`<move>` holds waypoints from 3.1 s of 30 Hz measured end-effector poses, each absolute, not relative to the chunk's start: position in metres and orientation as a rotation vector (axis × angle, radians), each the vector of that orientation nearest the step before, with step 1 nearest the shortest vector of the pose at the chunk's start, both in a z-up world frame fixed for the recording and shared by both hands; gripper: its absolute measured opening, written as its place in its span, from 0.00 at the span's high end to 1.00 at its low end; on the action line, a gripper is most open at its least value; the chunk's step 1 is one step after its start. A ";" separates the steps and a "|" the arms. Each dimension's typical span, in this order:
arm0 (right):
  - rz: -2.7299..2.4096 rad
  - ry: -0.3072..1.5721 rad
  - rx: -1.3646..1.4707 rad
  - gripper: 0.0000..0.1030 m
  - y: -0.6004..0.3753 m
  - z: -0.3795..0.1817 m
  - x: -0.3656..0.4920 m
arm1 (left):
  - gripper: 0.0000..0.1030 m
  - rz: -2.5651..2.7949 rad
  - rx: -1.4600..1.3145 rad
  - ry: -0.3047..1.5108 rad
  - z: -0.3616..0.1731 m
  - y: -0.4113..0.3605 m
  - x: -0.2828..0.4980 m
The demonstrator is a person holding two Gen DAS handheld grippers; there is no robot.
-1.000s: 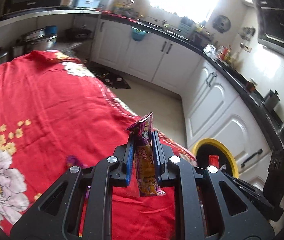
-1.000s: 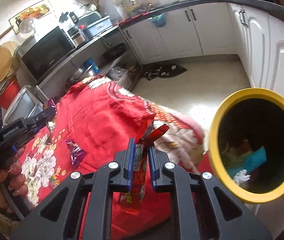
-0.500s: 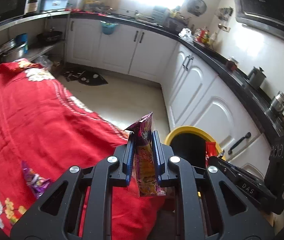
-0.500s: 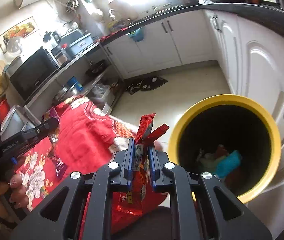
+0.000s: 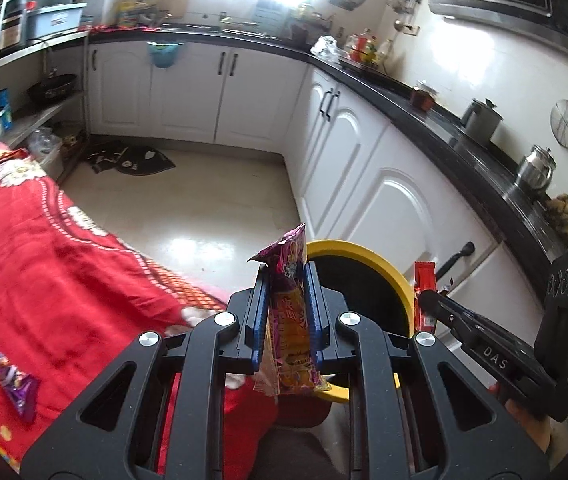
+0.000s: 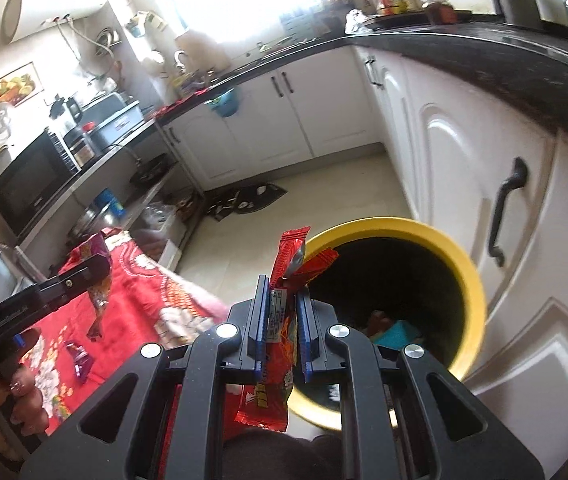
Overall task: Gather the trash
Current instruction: 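Carry the red wrapper and orange-purple packet with both tools over the yellow bin, then open both tools to drop the wrapper and packet into the bin, then move both tools toward the purple candy wrapper and red candy tube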
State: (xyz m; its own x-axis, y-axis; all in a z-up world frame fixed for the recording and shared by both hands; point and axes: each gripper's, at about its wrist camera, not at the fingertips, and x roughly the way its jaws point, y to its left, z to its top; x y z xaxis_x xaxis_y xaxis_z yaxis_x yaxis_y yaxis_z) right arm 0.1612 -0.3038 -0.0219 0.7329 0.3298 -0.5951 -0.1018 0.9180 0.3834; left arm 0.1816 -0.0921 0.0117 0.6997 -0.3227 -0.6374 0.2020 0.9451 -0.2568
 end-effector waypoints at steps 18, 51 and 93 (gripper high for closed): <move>0.089 0.734 0.286 0.87 -0.336 -0.054 0.170 | 0.88 -0.403 -0.116 0.828 -0.023 -0.152 0.208; 0.037 0.755 0.277 0.49 -0.342 -0.073 0.174 | 0.15 -0.325 -0.152 0.867 -0.039 -0.140 0.232; 0.495 0.688 0.079 0.32 -0.148 -0.006 0.142 | 0.10 0.130 -0.290 0.725 0.005 0.060 0.098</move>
